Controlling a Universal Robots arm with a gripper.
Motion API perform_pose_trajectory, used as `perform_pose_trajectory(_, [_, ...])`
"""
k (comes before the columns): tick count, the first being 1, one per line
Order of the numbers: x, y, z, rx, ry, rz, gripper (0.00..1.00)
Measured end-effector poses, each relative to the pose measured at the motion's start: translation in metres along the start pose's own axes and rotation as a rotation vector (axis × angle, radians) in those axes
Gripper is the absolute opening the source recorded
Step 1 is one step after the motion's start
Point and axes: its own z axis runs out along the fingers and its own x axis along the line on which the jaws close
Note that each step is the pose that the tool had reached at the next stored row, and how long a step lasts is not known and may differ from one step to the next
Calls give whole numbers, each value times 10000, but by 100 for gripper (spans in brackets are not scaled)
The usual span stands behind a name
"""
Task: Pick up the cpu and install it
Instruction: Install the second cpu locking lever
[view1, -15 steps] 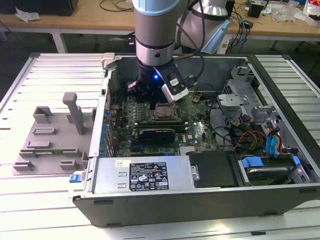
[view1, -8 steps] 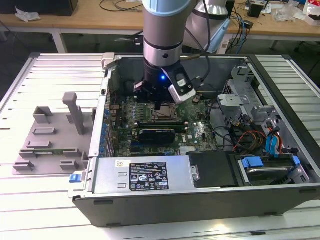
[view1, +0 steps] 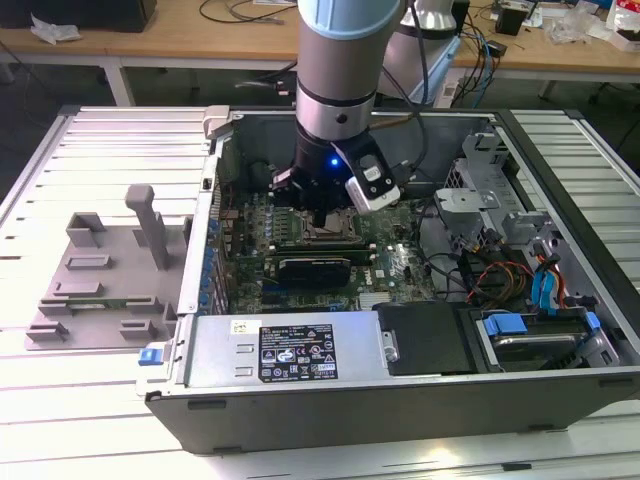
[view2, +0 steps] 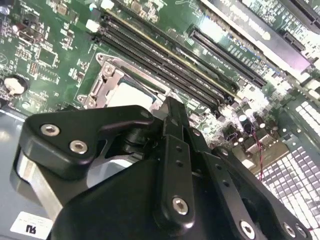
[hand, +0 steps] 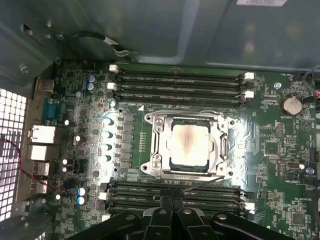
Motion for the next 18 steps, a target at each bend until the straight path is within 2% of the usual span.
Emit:
perform_pose_trajectory(2, [33, -9, 79, 3, 4, 1, 11])
perform_pose_trajectory(5, [67, -14, 141, 1, 6, 1, 11])
perform_pose_trajectory(8, [108, -26, 245, 3, 15, 2, 11])
perform_pose_trajectory(15, [143, -34, 330, -11, 14, 2, 11])
perform_pose_trajectory(17, [147, -42, 344, -275, 0, -3, 11])
perform_pose_trajectory(18, [149, -47, 351, -319, -3, -2, 11])
